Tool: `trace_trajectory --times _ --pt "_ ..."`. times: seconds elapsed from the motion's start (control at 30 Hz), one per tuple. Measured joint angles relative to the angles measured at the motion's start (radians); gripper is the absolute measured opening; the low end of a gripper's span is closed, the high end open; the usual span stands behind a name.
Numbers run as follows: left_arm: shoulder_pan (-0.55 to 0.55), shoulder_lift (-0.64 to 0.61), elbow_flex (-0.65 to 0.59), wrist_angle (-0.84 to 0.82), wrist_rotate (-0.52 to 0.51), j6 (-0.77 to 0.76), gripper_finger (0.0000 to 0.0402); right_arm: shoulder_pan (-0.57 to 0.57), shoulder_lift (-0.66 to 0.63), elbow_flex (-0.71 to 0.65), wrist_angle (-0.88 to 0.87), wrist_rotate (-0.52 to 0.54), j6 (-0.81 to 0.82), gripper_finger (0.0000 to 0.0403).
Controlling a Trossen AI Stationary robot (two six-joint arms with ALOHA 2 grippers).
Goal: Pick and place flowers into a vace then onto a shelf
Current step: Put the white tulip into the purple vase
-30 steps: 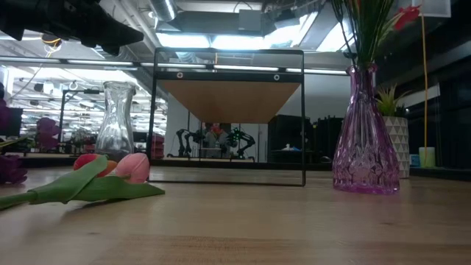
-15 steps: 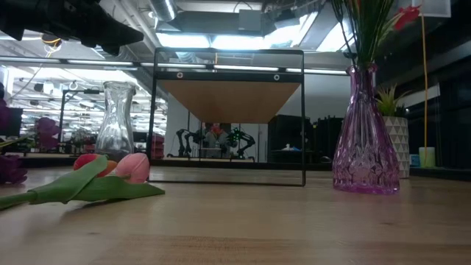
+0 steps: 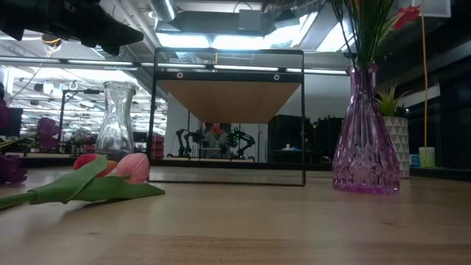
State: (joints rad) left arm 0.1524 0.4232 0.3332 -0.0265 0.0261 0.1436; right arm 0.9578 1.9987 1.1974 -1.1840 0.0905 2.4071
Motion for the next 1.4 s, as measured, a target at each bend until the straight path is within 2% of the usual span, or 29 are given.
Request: trace_trajectory --times 0.2,0.57,0.87,1.27,1.4 --pt "0.000 0.000 0.000 0.000 0.000 0.000 0.0004 0.000 0.004 0.077 -0.086 0.044 -0.003 0.0096" --pt "0.000 0.000 0.000 0.000 0.000 0.000 0.0004 -0.004 0.004 0.083 -0.113 0.012 -0.002 0.0096" --pt "0.000 0.000 0.000 0.000 0.000 0.000 0.0004 -0.012 -0.005 -0.015 0.021 0.019 0.001 0.0096" --pt "0.000 0.000 0.000 0.000 0.000 0.000 0.0004 -0.019 -0.004 -0.035 0.041 0.043 -0.013 0.0096" --pt "0.000 0.000 0.000 0.000 0.000 0.000 0.0004 -0.016 -0.003 -0.035 0.046 0.050 -0.032 0.0079"
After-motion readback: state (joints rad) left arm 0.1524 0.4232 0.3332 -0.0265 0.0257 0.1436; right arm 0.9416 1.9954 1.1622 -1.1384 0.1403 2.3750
